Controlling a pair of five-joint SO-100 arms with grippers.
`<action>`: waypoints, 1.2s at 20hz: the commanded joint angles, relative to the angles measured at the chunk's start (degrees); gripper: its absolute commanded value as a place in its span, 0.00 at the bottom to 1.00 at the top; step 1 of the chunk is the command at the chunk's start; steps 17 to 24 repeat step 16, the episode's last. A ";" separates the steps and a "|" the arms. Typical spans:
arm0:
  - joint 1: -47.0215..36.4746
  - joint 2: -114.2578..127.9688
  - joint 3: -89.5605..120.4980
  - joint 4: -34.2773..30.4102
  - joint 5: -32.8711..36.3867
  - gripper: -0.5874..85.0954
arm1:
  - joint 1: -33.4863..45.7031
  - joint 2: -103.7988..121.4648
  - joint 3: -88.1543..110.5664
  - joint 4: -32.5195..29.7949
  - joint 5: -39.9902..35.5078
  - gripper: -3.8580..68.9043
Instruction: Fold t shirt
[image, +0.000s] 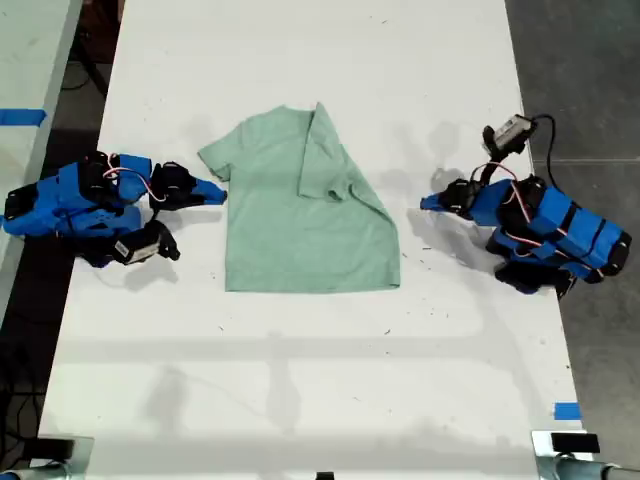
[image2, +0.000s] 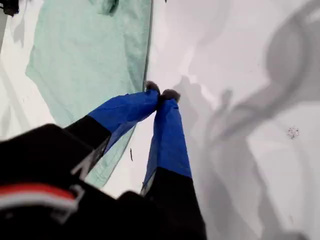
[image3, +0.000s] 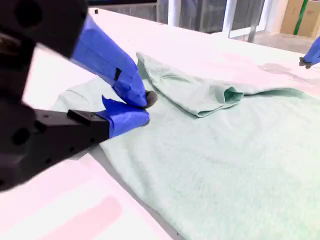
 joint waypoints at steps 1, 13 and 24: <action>-0.62 0.35 0.53 0.09 -1.14 0.01 | 0.62 0.88 2.46 -0.88 0.18 0.09; -1.05 0.35 0.62 0.44 -1.41 0.01 | 0.88 0.88 2.46 -0.88 0.18 0.09; -1.05 0.35 0.62 0.53 -1.41 0.01 | 0.88 0.88 2.46 -0.88 0.18 0.09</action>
